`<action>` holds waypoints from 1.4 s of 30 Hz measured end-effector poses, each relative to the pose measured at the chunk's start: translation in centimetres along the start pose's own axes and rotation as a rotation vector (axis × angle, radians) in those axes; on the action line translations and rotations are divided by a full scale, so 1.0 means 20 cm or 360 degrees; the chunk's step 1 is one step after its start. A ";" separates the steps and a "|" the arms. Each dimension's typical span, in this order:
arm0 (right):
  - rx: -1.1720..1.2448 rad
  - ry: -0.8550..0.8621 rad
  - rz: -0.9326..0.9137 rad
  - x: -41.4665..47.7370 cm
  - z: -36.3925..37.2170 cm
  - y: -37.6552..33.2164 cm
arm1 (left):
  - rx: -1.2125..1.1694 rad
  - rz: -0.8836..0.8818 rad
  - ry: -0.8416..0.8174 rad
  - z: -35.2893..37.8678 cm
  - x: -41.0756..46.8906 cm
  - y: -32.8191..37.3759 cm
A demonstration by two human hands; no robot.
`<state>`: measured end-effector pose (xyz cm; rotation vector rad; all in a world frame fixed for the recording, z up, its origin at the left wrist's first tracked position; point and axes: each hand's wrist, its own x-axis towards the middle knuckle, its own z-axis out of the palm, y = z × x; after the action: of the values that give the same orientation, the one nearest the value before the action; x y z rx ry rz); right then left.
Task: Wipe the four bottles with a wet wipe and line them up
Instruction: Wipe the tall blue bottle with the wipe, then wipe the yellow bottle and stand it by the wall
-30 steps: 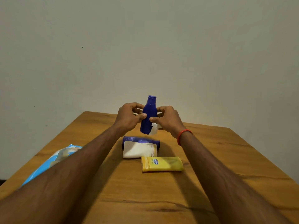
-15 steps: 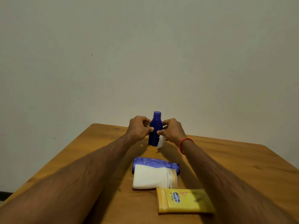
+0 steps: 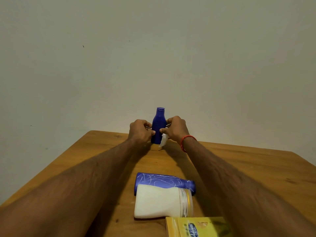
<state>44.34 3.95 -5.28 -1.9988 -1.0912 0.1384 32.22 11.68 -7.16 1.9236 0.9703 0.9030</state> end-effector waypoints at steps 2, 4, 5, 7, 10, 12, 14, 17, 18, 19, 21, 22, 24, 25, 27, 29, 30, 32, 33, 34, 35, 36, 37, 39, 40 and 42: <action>-0.0004 0.0014 -0.0003 0.02 0.02 0.00 | -0.0012 -0.0022 0.0050 0.01 0.02 0.00; -0.0005 0.0022 0.0006 0.04 0.02 0.00 | -0.0033 -0.0044 0.0102 0.03 0.04 0.02; -0.0019 0.0022 0.0007 0.06 0.02 0.00 | -0.0031 -0.0053 0.0123 0.04 0.06 0.02; -0.0047 0.0020 0.0004 0.08 0.02 0.01 | 0.0000 -0.0077 0.0129 0.05 0.08 0.02; -0.0072 0.0011 0.0020 0.09 0.00 0.02 | 0.0057 -0.0111 0.0137 0.05 0.08 0.00; -0.0086 0.0026 0.0034 0.08 -0.04 0.03 | 0.0106 -0.0076 0.0153 0.03 0.07 0.00; -0.0081 0.0052 0.0041 0.07 -0.09 0.04 | 0.0172 0.0015 0.0151 0.00 0.06 0.02; -0.0140 0.0090 -0.0010 0.02 -0.20 0.06 | 0.0232 0.0161 0.0131 -0.06 0.03 0.07; -0.0174 0.0091 -0.0037 0.00 -0.24 0.06 | 0.0242 0.0201 0.0117 -0.07 0.02 0.09; -0.0201 0.0081 -0.0059 -0.01 -0.25 0.08 | 0.0249 0.0235 0.0102 -0.08 0.02 0.10; -0.0240 0.0060 -0.0101 -0.06 -0.31 0.09 | 0.0260 0.0285 0.0041 -0.11 0.01 0.13; -0.0252 0.0053 -0.0116 -0.10 -0.35 0.09 | 0.0260 0.0302 -0.0004 -0.12 -0.01 0.15; -0.0267 0.0041 -0.0137 -0.19 -0.41 0.09 | 0.0275 0.0348 -0.0106 -0.15 -0.06 0.19; -0.0274 0.0031 -0.0145 -0.24 -0.44 0.09 | 0.0304 0.0374 -0.0160 -0.17 -0.10 0.22; -0.0283 0.0000 -0.0148 -0.35 -0.49 0.08 | 0.0390 0.0420 -0.0287 -0.20 -0.16 0.24; -0.0235 -0.0008 -0.0149 -0.46 -0.52 0.08 | 0.0496 0.0444 -0.0456 -0.23 -0.24 0.25; -0.0190 0.0010 -0.0147 -0.53 -0.53 0.08 | 0.0559 0.0436 -0.0560 -0.25 -0.28 0.25; -0.0116 0.0081 -0.0133 -0.65 -0.55 0.08 | 0.0684 0.0391 -0.0791 -0.27 -0.36 0.26; -0.0101 0.0111 -0.0128 -0.72 -0.56 0.07 | 0.0739 0.0370 -0.0899 -0.28 -0.40 0.27; -0.0098 0.0124 -0.0124 -0.77 -0.57 0.06 | 0.0797 0.0358 -0.0992 -0.29 -0.43 0.28; -0.0098 0.0119 -0.0112 -0.82 -0.59 0.05 | 0.0853 0.0347 -0.1070 -0.31 -0.46 0.29; -0.0090 0.0107 -0.0094 -0.87 -0.60 0.04 | 0.0899 0.0341 -0.1128 -0.32 -0.50 0.29; -0.0063 0.0105 -0.0073 -0.92 -0.62 0.02 | 0.0938 0.0349 -0.1156 -0.34 -0.52 0.30; 0.0053 0.0153 -0.0056 -1.03 -0.64 0.00 | 0.0956 0.0397 -0.1106 -0.36 -0.57 0.29; 0.0134 0.0203 -0.0061 -1.08 -0.66 -0.01 | 0.0926 0.0426 -0.1049 -0.37 -0.59 0.28; 0.0337 0.0292 -0.0077 -1.19 -0.69 -0.03 | 0.0842 0.0435 -0.0983 -0.37 -0.64 0.25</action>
<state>35.45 -22.01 -2.58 -1.7582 -0.9648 0.0417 21.65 1.11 -2.54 2.6048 0.6077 0.1389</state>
